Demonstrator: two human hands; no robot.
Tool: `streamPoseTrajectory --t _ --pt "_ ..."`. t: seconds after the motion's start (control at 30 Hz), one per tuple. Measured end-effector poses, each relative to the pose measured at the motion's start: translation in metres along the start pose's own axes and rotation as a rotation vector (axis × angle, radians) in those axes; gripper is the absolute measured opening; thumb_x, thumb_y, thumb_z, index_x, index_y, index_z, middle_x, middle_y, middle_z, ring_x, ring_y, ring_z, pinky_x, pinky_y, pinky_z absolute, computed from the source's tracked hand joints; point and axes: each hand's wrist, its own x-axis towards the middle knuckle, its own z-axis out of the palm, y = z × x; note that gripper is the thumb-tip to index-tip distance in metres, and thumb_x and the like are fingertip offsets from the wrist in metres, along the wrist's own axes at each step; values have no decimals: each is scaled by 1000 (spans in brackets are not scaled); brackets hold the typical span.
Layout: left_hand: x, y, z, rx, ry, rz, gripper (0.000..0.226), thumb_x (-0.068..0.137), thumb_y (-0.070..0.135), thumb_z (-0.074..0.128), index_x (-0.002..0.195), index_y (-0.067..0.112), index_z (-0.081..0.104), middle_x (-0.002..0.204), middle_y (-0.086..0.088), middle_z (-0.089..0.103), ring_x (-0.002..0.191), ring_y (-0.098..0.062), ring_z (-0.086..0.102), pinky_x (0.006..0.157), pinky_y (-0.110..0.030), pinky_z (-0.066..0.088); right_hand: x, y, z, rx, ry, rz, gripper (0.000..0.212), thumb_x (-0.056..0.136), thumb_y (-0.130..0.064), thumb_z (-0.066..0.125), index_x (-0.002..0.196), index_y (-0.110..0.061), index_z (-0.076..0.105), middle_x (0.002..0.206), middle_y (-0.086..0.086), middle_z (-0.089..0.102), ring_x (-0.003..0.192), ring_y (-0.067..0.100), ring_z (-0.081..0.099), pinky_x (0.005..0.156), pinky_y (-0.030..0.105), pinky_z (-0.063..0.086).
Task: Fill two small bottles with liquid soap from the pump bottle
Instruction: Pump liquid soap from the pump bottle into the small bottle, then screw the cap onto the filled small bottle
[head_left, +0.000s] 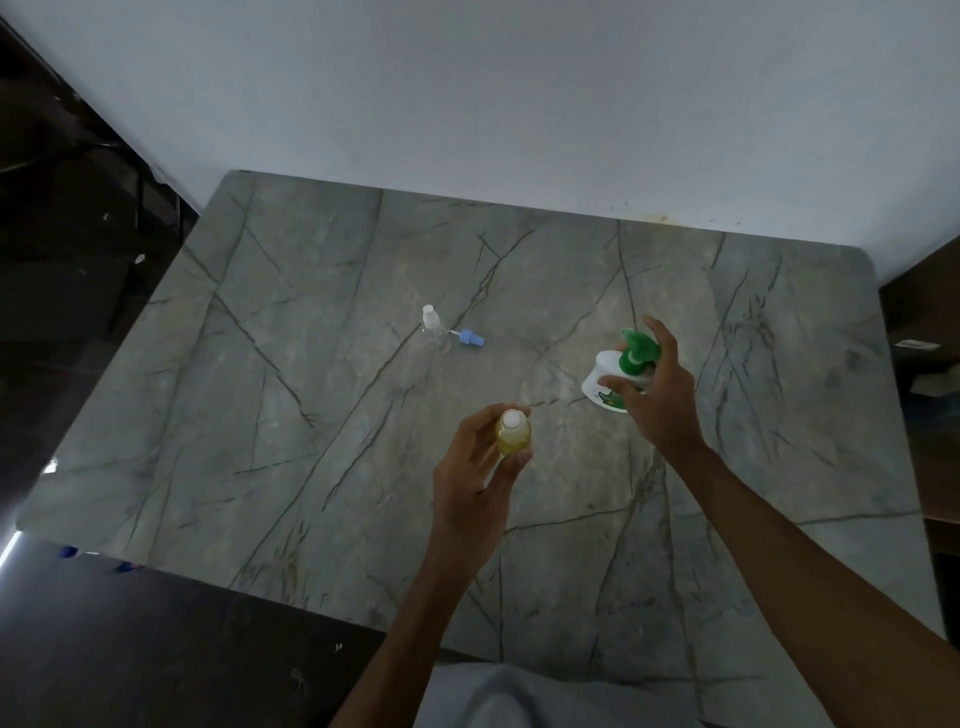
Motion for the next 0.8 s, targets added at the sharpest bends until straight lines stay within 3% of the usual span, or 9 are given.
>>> streamPoseTrajectory --t 0.27,0.37,0.47,0.53,0.63,0.7,0.8 --pt "2 -1 -3 40 17 3 33 89 25 66 120 20 58 118 8 67 111 -17 66 90 -46 58 0 9 -1 14 -1 46 96 69 -9 83 146 -17 27 136 13 51 108 11 52 80 -3 38" --pt "3 -2 -9 18 28 4 32 88 25 65 119 22 58 119 7 67 112 -18 66 92 -45 58 -6 6 -4 34 40 68 108 63 -14 87 148 -21 20 137 9 50 114 12 52 87 14 43" --pt "4 -5 -19 -6 39 -13 34 88 13 70 119 21 58 119 5 68 113 -19 66 94 -44 57 -22 6 -7 39 244 80 112 55 -27 92 144 -18 24 144 3 39 130 14 42 101 26 41" --pt "5 -9 -29 -14 36 -25 35 88 6 70 119 17 58 120 2 68 114 -20 66 94 -44 56 -42 4 -7 -34 460 62 101 56 -33 91 136 -5 36 136 8 41 126 21 43 103 32 41" --pt "7 -16 -44 -24 38 -44 38 88 21 68 122 12 56 121 -2 67 117 -23 64 96 -47 55 -72 -16 8 -173 633 -101 61 74 -28 82 115 2 50 107 16 53 93 30 53 77 34 47" --pt "10 -19 -56 -38 36 -67 40 87 24 68 123 12 56 122 -2 67 118 -24 64 98 -46 54 -78 -35 30 -101 492 -166 32 85 -23 71 104 -3 54 93 6 54 77 23 53 66 28 46" --pt "16 -23 -73 1 11 -75 35 88 13 71 121 13 58 121 3 68 116 -17 65 97 -39 55 -52 -59 73 9 148 -63 20 89 -22 66 105 -13 58 88 -3 59 74 11 57 63 17 47"
